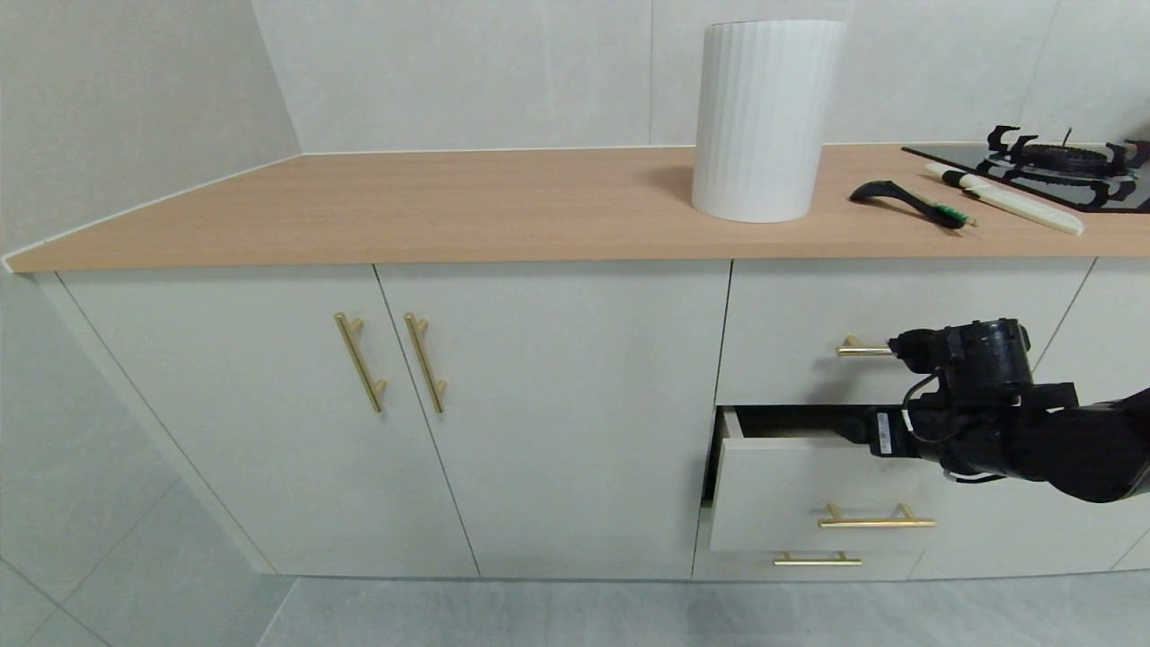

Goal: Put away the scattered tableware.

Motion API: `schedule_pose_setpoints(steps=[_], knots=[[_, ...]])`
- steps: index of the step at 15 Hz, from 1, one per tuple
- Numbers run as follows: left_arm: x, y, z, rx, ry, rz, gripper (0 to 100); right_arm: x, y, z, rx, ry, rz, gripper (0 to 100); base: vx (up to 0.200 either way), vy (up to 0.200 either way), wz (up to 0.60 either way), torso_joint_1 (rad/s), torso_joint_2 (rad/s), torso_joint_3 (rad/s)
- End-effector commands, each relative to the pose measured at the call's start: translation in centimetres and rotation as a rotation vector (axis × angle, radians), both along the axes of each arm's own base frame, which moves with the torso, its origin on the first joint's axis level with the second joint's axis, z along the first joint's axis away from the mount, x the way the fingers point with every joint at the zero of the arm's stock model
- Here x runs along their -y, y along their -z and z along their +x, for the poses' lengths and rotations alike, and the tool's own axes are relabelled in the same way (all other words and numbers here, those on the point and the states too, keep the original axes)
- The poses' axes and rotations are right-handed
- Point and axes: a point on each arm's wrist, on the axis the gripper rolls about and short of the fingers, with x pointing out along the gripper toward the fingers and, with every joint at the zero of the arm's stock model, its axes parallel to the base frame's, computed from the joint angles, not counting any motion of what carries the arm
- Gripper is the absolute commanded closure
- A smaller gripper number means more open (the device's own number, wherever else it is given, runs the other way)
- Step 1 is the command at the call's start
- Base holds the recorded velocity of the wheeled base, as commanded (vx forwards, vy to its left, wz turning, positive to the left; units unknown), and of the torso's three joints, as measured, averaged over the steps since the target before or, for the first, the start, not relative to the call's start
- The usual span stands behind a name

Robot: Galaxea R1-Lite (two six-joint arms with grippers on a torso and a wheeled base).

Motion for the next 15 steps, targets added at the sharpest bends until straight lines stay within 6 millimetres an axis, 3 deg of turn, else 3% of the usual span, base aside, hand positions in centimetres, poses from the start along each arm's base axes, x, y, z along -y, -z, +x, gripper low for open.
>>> schedule_pose_setpoints(steps=[1, 6, 13, 15], knots=[[0.0, 0.0, 0.0, -0.001, 0.000, 0.000, 0, 0.0, 1.7, 0.5, -0.047, 0.001, -0.008, 0, 0.000, 0.000, 0.00, 0.000, 0.00, 0.000], [0.0, 0.0, 0.0, -0.001, 0.000, 0.000, 0, 0.0, 1.9, 0.2, -0.065, -0.004, -0.017, 0, 0.000, 0.000, 0.00, 0.000, 0.00, 0.000], [0.0, 0.0, 0.0, -0.001, 0.000, 0.000, 0, 0.4, 0.6, -1.6, -0.176, -0.012, -0.041, 0, 0.000, 0.000, 0.00, 0.000, 0.00, 0.000], [0.0, 0.0, 0.0, -0.001, 0.000, 0.000, 0, 0.3, -0.1, -1.2, -0.123, -0.004, -0.028, 0, 0.000, 0.000, 0.00, 0.000, 0.00, 0.000]])
